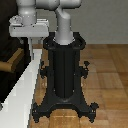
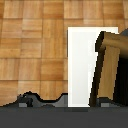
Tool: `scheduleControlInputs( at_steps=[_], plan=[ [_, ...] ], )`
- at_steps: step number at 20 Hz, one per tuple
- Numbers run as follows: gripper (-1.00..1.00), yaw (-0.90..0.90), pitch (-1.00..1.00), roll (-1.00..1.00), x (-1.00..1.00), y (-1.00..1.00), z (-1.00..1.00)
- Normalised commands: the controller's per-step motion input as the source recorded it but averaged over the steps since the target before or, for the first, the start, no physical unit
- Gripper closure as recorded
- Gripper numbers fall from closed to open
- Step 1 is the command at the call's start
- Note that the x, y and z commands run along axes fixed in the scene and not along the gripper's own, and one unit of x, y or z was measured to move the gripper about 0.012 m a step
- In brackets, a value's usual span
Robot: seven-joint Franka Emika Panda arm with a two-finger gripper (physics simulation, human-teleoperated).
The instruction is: Open the door by pressing down and pulling on the handle.
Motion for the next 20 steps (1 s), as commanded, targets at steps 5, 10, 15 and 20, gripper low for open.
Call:
scheduleControlInputs(
  at_steps=[5,10,15,20],
  plan=[
    [-1.00,-0.09,0.00,0.00,0.00,-0.40,0.00],
    [-1.00,-0.09,0.00,0.00,0.00,0.00,0.00],
    [-1.00,-0.06,0.00,0.00,0.00,-0.40,0.00],
    [-1.00,0.00,0.00,0.00,0.40,-0.20,0.00]
  ],
)
